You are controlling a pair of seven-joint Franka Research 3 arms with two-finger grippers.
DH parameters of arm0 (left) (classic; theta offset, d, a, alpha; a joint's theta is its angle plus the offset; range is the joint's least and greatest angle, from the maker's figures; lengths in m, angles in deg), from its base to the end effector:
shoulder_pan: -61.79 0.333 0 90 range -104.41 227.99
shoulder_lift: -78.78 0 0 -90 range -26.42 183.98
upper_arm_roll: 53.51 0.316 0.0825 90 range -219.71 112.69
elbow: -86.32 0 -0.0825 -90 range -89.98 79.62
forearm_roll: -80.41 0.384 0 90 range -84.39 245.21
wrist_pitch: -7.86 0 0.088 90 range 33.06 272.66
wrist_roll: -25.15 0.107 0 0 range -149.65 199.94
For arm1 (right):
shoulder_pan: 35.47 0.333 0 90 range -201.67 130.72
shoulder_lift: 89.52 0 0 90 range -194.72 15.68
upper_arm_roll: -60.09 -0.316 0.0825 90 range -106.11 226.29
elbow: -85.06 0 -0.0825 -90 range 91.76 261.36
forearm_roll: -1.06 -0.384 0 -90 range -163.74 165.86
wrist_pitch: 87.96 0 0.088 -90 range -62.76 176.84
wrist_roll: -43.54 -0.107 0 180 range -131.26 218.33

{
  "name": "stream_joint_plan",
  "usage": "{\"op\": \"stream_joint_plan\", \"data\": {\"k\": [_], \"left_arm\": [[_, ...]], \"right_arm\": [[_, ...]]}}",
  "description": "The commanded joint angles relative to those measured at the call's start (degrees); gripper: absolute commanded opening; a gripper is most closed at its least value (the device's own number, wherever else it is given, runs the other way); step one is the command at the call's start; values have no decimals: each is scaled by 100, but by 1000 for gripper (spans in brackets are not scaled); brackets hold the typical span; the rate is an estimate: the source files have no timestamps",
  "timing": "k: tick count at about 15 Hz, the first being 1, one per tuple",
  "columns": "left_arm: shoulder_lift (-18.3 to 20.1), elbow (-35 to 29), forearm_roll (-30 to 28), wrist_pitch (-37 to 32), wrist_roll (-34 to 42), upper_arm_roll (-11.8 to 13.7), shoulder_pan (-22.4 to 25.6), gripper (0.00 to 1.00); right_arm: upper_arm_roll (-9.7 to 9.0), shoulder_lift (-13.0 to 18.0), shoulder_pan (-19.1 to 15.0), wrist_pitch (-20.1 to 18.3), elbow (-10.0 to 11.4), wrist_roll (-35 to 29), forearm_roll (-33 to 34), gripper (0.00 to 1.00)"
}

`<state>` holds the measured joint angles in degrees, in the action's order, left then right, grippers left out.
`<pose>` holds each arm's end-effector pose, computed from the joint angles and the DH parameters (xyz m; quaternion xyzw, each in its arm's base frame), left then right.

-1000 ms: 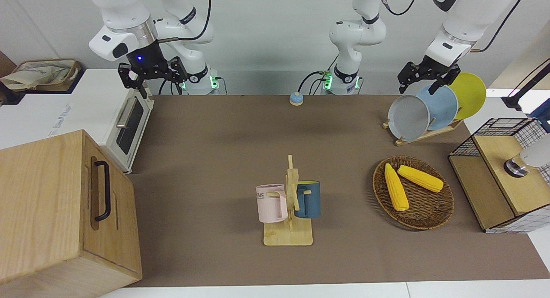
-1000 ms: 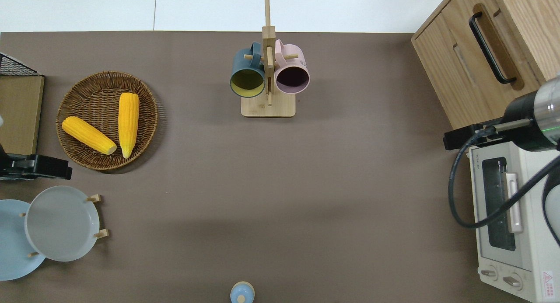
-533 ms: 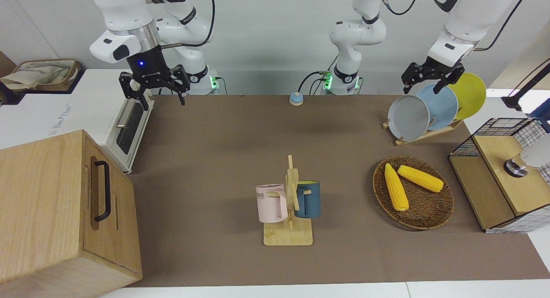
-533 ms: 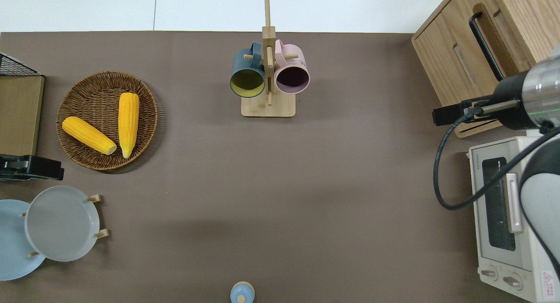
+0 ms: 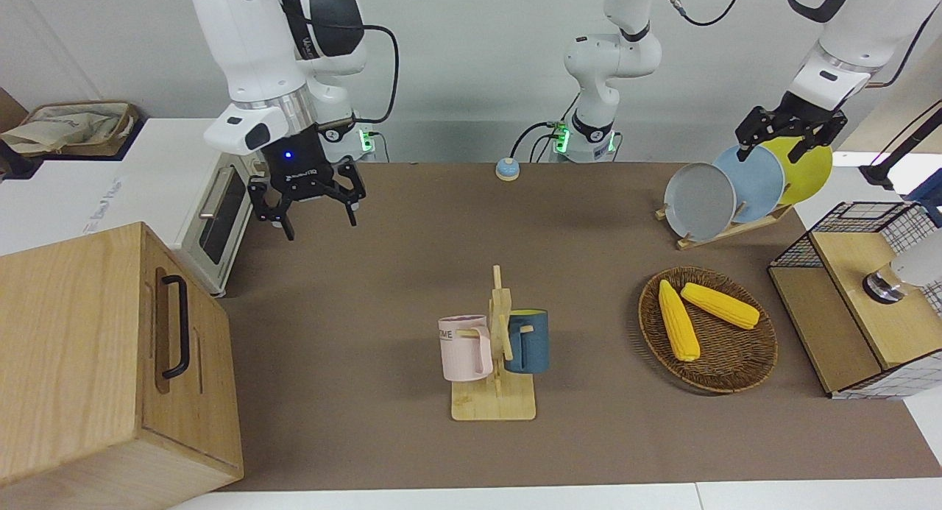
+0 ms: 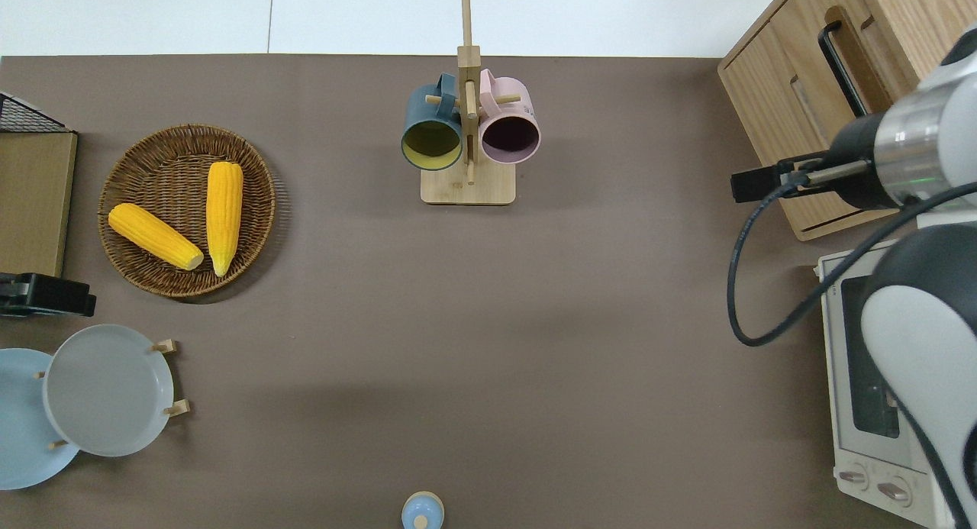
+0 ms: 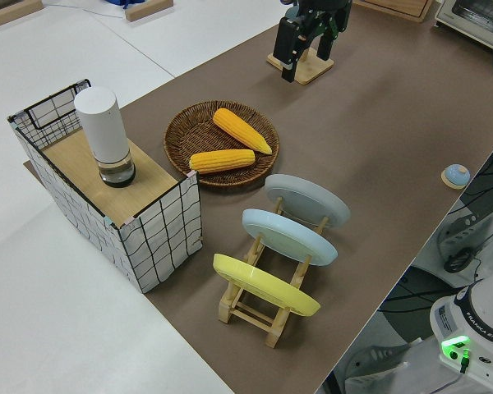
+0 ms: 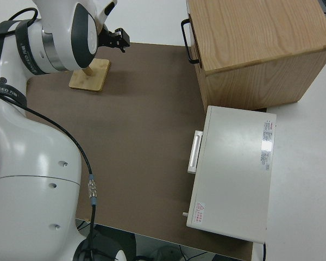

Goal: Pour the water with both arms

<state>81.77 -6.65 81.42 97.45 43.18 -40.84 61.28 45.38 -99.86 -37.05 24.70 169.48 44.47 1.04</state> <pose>0.5244 0.1182 0.6272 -0.9987 0.0513 0.0047 0.0019 0.6290 0.1312 0.6081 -0.9804 -0.1152 -0.1552 0.0391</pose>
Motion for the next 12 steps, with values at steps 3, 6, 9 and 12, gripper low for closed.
{"op": "stream_joint_plan", "data": {"k": [3,6,9,12], "left_arm": [[-211,121,101,357,1156,735,-20,995],[-273,156,92,488,1702,1122,-20,995],[-378,173,83,673,2054,1377,-20,995],[-448,182,40,857,2414,1632,-20,995]], "right_arm": [[-313,-170,157,1126,453,38,554,987],[-515,-354,166,1442,444,47,976,985],[-726,-618,166,1898,435,21,1450,983],[-779,-846,315,2216,383,-58,1829,981]]}}
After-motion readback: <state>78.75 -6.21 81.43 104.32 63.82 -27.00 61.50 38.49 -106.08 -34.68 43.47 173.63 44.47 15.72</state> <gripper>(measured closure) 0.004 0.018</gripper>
